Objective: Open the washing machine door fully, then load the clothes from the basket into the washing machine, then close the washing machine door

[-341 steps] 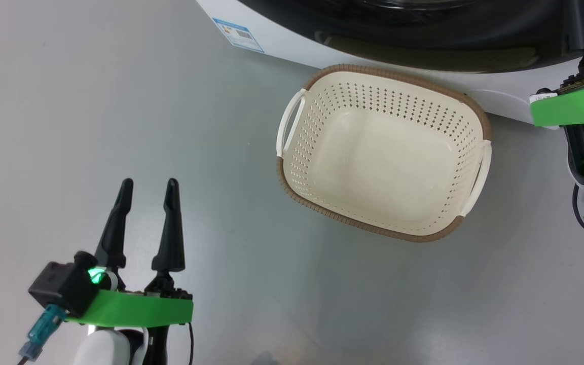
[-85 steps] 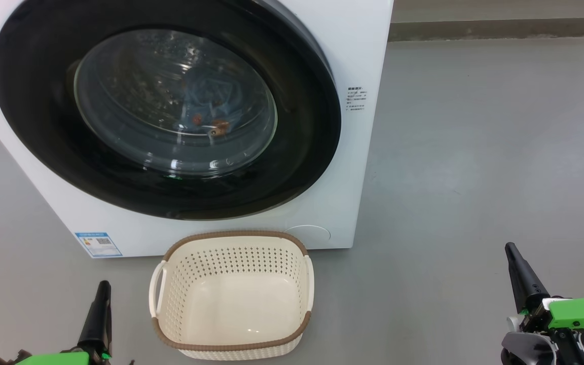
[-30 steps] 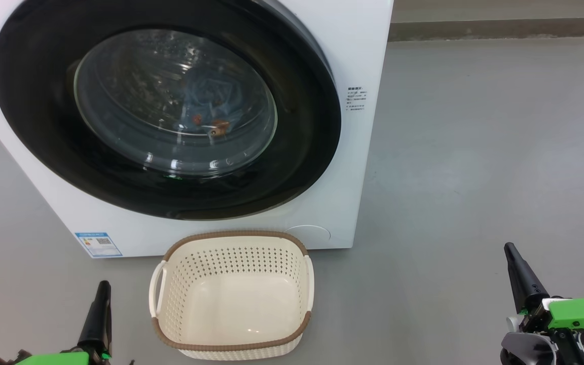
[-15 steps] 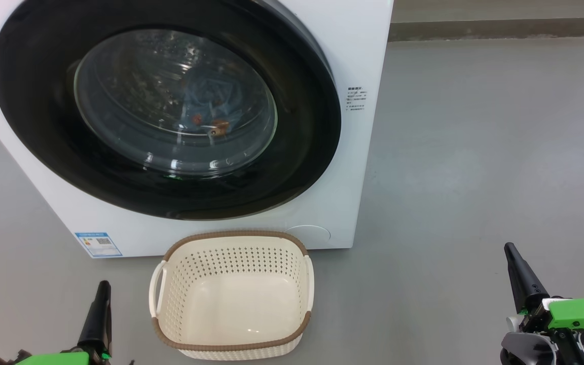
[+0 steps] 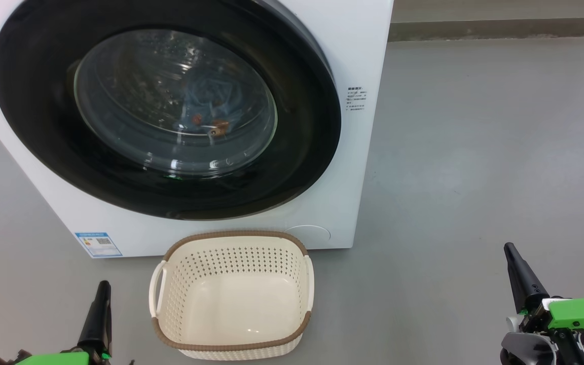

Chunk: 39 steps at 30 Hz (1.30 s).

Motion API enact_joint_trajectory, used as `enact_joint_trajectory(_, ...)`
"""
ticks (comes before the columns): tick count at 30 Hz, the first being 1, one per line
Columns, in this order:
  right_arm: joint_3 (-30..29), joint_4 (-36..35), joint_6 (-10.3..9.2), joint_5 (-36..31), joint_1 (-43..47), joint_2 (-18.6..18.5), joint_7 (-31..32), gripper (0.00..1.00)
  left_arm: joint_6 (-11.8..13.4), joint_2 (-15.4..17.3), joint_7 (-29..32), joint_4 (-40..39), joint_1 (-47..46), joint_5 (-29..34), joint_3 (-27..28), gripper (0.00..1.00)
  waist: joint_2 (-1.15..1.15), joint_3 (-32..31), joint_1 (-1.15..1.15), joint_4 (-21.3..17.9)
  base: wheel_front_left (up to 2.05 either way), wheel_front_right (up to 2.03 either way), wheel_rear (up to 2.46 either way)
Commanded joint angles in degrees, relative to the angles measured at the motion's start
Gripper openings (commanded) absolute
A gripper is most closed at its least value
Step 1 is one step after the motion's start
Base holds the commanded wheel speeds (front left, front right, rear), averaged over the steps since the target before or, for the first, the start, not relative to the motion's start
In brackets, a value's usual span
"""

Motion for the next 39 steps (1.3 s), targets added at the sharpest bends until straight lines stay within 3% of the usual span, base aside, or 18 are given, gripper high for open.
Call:
enact_joint_trajectory(1,0.71,-1.61,0.11,-0.12,-2.31,-0.28,0.38,0.00,0.03,0.52,0.42,-1.75,-2.05,-0.43,1.87,0.00,0.00,0.00,0.00,0.00,0.00,0.00,0.00)
enact_joint_trajectory(39,0.46,-1.60,0.11,-0.32,-2.33,-0.11,0.57,0.00,0.03,0.52,0.41,-1.78,-2.05,-0.44,1.85,0.00,0.00,0.00,0.00,0.00,0.00,0.00,0.00)
